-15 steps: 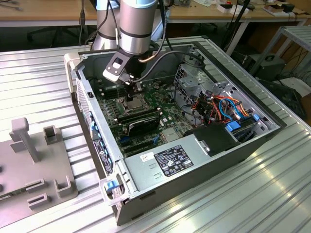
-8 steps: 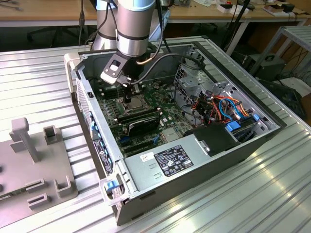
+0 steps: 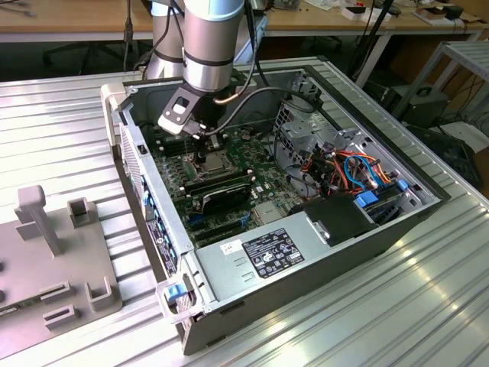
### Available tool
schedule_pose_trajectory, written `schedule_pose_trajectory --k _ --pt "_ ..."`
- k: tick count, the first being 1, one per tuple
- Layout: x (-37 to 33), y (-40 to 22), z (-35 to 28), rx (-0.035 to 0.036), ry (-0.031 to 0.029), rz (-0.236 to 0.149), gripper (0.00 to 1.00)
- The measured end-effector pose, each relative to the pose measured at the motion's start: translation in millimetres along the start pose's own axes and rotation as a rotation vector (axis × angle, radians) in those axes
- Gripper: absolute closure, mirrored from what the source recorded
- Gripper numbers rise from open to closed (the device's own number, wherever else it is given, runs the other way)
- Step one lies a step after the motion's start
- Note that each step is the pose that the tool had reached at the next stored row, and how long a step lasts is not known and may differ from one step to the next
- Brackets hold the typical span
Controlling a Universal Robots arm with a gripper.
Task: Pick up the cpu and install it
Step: 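Close the cpu cover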
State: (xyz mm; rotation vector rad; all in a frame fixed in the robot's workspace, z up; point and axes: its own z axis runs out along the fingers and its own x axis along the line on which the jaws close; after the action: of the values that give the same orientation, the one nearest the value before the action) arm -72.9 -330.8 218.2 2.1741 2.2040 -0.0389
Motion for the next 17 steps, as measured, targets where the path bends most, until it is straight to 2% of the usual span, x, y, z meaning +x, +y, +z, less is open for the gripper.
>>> schedule_pose_trajectory --k 3,5,7,8,13,17 --pt "-0.1 0.0 -1.8 0.0000 0.0001 -0.002 0.89" --pt "-0.1 0.1 -2.1 -0.0017 0.0006 -0.030 0.89" --pt "-0.1 0.0 -2.2 -0.0043 0.0012 -0.085 0.89" --pt "-0.1 0.1 -2.2 -0.0050 0.0015 -0.100 0.89" --pt "-0.1 0.2 -2.2 -0.0055 0.0015 -0.110 0.89" --pt "-0.1 0.5 -1.9 -0.0090 0.0024 -0.181 0.89"
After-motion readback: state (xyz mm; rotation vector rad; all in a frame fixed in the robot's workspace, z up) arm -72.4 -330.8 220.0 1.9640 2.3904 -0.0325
